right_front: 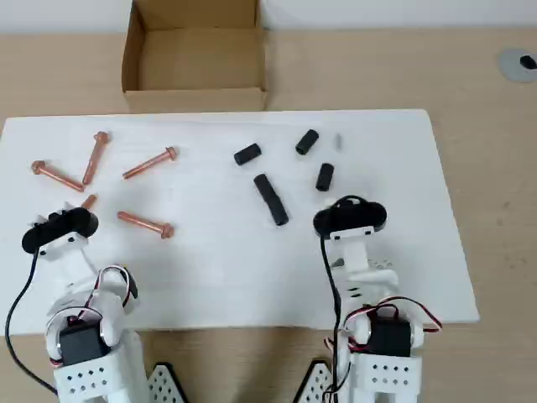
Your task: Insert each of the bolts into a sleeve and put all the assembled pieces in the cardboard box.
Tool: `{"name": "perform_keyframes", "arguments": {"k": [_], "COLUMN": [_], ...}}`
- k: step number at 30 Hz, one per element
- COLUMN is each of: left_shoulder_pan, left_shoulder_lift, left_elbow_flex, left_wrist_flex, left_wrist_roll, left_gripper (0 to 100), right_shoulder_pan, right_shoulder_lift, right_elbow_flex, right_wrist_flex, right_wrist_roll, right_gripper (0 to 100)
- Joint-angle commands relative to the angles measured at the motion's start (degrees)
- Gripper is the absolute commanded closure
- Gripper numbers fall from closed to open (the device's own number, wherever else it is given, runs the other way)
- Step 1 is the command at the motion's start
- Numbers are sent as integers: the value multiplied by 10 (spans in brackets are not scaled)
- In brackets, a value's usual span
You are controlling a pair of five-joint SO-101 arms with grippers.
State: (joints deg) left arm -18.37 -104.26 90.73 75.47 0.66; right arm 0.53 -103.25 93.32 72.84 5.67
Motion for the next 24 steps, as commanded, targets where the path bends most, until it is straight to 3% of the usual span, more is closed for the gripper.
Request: {"name": "perform_keyframes", "arguments": {"k": [1, 11, 21, 24], "left_shoulder_pan": [-2, -7, -3, -3], "left_shoulder_lift": [-2, -2, -1, 0], "left_elbow_flex": [-4, -20, -258, -297], "left_wrist_flex": [-12, -13, -17, -16], "left_wrist_roll": [4, 2, 1, -28], "left_gripper": [991, 991, 990, 990], "right_shoulder_pan": [7, 7, 22, 24], "right_shoulder_lift": [-67, -67, -65, -58], "right_elbow_flex": [0, -1, -76, -121], "right_wrist_flex": [-1, -1, 48, 49], "right_wrist_roll": [4, 3, 4, 4], "right_gripper": [988, 988, 988, 988]}}
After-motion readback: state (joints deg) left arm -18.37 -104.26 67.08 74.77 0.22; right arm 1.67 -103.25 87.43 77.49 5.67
